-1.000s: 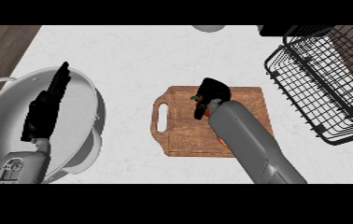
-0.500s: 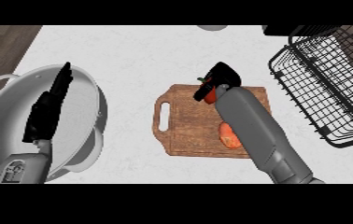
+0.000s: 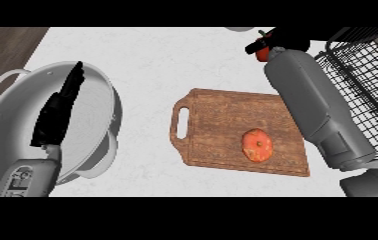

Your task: Pick the bell pepper from the cutting board and place it in the tiered basket

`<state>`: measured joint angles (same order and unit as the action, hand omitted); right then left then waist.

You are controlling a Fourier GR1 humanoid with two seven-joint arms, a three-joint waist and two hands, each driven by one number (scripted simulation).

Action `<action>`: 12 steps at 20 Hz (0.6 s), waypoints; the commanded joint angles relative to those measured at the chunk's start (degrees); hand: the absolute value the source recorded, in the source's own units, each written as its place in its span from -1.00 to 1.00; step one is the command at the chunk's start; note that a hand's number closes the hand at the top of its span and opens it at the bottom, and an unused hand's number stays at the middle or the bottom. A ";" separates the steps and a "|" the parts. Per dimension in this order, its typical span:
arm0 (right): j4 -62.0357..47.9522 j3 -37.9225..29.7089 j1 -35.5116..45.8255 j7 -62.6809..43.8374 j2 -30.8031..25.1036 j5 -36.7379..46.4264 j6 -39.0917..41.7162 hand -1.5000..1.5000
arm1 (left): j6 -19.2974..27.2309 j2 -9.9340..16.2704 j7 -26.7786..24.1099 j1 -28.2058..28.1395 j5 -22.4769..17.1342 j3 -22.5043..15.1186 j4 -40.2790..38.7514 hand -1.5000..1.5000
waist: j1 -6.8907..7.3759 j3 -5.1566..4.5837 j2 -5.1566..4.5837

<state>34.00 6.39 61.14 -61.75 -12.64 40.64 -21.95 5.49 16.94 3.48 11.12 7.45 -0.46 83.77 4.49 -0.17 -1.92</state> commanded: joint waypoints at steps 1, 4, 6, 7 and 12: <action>-3.96 0.73 6.23 -10.46 -4.38 9.09 -12.69 1.00 | -0.61 -0.37 0.75 0.24 0.00 -0.86 0.38 0.00 | 0.92 -0.11 0.24; -7.18 2.38 10.74 -13.44 -5.88 15.67 -15.18 1.00 | -0.53 -0.80 -0.17 0.10 0.52 -1.39 -0.73 0.00 | 0.88 -0.22 0.30; -9.25 3.36 13.52 -15.11 -6.89 19.70 -15.84 1.00 | -0.22 -0.05 1.54 1.85 0.41 -0.17 -1.24 0.00 | 0.36 -0.15 0.48; -10.47 2.94 15.22 -16.66 -6.77 20.72 -15.88 1.00 | -0.02 -1.45 0.28 1.16 0.68 -1.47 -1.16 0.00 | 0.88 -0.18 0.27; -17.04 5.13 21.44 -22.31 -7.98 28.65 -10.23 1.00 | 0.24 -0.78 0.89 1.68 1.17 -0.84 -1.56 0.00 | 0.02 -0.11 0.64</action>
<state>21.15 9.86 77.53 -68.08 -20.29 63.46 -30.45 5.50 16.29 3.99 12.24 8.13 -1.14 82.67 4.89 -0.31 -1.38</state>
